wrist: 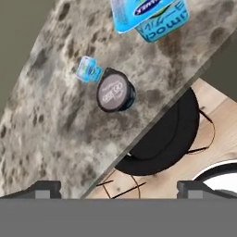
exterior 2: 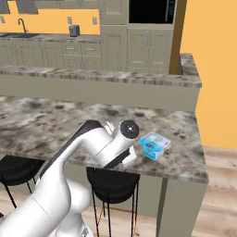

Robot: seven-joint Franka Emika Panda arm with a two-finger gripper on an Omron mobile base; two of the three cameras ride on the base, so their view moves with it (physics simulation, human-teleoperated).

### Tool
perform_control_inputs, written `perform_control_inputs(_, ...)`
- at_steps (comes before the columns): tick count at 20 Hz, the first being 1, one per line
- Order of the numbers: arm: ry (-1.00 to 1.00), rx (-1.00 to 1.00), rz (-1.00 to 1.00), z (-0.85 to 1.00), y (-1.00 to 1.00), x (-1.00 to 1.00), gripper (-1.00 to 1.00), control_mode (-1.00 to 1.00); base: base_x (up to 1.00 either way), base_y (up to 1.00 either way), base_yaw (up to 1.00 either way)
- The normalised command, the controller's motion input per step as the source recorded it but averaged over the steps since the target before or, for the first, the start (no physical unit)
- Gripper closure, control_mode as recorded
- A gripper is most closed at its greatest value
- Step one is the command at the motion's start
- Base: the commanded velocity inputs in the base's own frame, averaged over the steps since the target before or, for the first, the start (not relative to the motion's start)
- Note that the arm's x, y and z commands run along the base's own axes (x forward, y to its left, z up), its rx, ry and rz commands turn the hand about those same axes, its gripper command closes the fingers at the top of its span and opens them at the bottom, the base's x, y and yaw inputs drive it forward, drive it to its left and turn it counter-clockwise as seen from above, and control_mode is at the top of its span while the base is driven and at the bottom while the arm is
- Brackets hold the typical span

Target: Stack the yogurt containers by placing the smaller containers on top of the larger containers.

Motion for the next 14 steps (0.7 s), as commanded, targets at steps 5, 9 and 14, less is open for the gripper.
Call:
perform_control_inputs(5,0.03,0.00,0.00,-0.45,0.00,0.31,-1.00,-1.00,0.00,0.00,0.00)
perform_control_inputs(9,0.00,0.00,0.00,-0.48,0.00,0.19,-1.00,-1.00,0.00,0.00,0.00)
perform_control_inputs(14,0.00,0.00,0.00,-0.38,0.00,0.22,-1.00,-1.00,0.00,0.00,0.00)
